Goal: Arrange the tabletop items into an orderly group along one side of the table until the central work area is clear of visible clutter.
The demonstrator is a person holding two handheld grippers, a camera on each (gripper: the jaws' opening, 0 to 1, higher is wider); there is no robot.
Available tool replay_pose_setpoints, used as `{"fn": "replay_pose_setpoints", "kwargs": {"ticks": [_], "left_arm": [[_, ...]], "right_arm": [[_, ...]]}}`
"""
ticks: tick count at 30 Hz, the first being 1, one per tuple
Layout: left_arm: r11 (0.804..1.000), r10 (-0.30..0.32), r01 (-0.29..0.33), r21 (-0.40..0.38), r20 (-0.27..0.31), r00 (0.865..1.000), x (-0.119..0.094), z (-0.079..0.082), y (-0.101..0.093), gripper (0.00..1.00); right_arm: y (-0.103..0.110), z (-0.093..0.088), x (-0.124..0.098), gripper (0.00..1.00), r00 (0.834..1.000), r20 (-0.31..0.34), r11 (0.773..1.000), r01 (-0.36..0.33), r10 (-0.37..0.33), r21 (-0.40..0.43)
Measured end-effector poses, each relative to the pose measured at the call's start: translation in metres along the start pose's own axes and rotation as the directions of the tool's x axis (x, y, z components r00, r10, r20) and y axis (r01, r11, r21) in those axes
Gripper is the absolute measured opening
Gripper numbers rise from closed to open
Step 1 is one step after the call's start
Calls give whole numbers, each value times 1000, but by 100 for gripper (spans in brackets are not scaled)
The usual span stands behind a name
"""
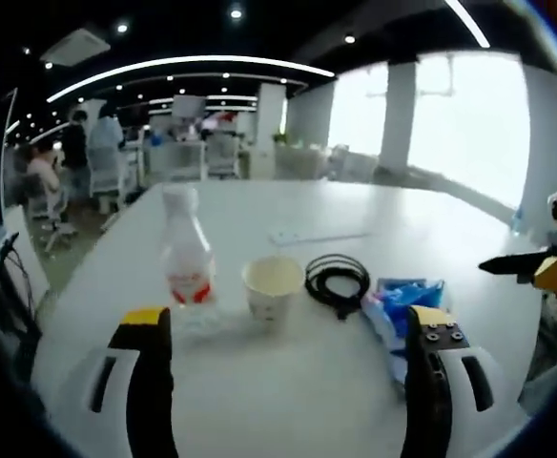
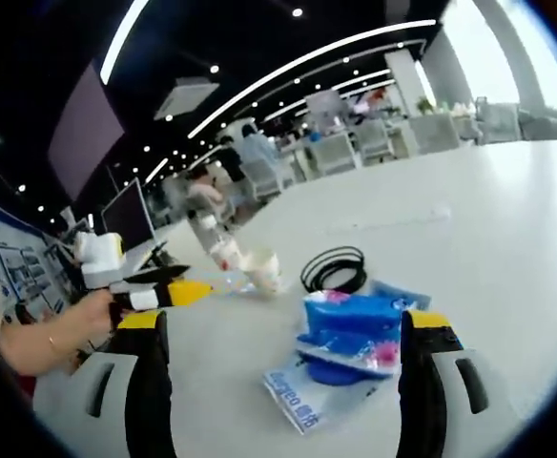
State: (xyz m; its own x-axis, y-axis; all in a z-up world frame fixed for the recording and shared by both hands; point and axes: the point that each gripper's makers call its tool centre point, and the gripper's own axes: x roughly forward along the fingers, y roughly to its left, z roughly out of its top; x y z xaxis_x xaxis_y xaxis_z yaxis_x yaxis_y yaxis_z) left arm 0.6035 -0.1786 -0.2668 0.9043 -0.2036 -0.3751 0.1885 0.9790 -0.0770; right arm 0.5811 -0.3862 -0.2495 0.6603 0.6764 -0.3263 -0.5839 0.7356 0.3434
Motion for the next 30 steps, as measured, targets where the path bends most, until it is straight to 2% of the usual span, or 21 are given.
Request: {"fn": "replay_pose_setpoints", "kwargs": {"ticks": [7,15,21,30], "left_arm": [[999,-27,27,22,-5,1000,-22,5,-8,99],[995,-80,80,60,-16,997,-45,5,-27,99],[992,-103,103,73,-12,995,-57,8,-36,99],[987,-141,142,70,-17,990,-74,2,-47,99]], "right_arm": [[5,7,-3,99,1000,-4,999,-11,10,-31],[2,13,-4,99,1000,-12,999,-5,4,-53],[-3,10,-3,99,1000,-23,999,1,-2,-45],[-19,2,6,99,998,-56,998,30,-32,-48]]}}
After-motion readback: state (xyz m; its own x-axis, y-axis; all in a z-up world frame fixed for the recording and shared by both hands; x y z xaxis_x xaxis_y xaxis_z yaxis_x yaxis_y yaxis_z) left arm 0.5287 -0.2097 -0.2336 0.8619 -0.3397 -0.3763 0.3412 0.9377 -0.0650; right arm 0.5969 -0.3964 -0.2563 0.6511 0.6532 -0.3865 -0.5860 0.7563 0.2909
